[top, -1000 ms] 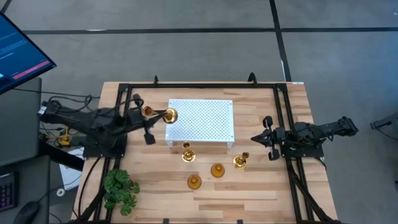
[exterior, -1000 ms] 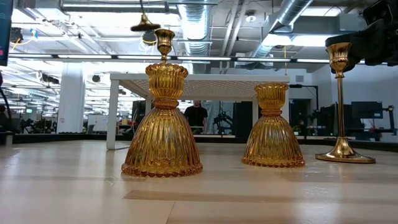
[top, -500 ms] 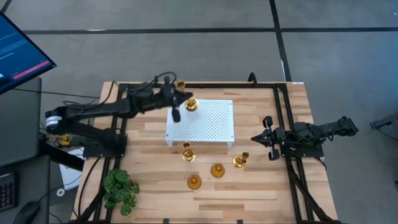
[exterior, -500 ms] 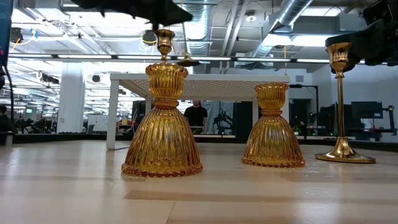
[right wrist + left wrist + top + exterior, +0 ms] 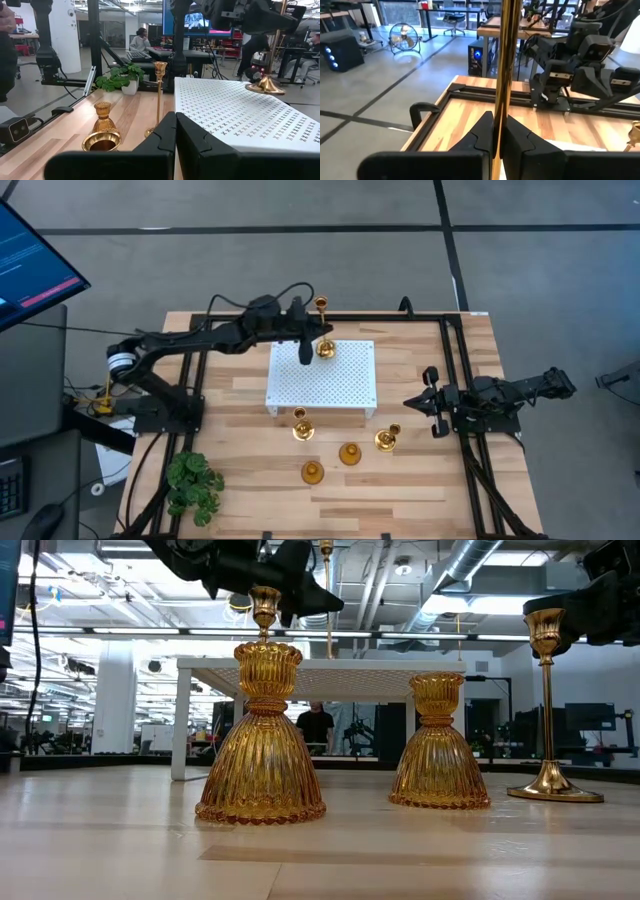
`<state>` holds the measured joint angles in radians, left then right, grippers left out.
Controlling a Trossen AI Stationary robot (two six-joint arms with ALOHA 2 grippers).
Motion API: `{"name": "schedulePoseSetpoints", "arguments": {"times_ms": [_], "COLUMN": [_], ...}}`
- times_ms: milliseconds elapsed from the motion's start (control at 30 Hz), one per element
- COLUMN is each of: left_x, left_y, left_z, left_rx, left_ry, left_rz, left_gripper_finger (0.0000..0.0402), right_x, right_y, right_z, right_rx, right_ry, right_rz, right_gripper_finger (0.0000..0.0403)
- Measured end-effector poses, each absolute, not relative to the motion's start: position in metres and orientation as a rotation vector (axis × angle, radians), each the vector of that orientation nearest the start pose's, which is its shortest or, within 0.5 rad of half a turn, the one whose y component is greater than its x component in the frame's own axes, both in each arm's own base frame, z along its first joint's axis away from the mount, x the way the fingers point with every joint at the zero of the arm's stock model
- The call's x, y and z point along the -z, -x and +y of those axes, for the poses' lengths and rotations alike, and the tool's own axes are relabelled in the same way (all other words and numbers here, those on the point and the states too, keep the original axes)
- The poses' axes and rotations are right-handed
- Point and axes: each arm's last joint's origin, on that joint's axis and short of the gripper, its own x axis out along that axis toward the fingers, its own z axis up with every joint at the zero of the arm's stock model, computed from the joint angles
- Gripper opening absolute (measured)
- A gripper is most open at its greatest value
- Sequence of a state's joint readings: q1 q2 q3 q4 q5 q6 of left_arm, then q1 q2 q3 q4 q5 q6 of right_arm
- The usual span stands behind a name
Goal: Pick & Place candle stick holders
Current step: Put the bottom gold candle holder on the shelf
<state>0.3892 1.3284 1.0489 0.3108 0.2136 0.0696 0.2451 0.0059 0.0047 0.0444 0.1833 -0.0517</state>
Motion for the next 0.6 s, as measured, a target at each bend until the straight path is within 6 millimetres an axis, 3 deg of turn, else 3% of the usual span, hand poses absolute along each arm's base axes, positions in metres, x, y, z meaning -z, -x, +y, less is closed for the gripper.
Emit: {"name": "schedulePoseSetpoints", "arguments": {"times_ms": [600], "left_x": [-0.3435], "left_y": [-0.2862], "left_z": [0.1118], "left_rx": [-0.218], "left_ry": [-0.057], "left_rz": [0.051], "left_gripper_finger": [0.0015], "right_x": [-0.1689], "right_y": [-0.0956], "right_z": [0.0185], "right_rx": [-0.061], "right_ry": [0.042], "right_rz": [-0.044], "right_gripper_finger": [0.0000]}}
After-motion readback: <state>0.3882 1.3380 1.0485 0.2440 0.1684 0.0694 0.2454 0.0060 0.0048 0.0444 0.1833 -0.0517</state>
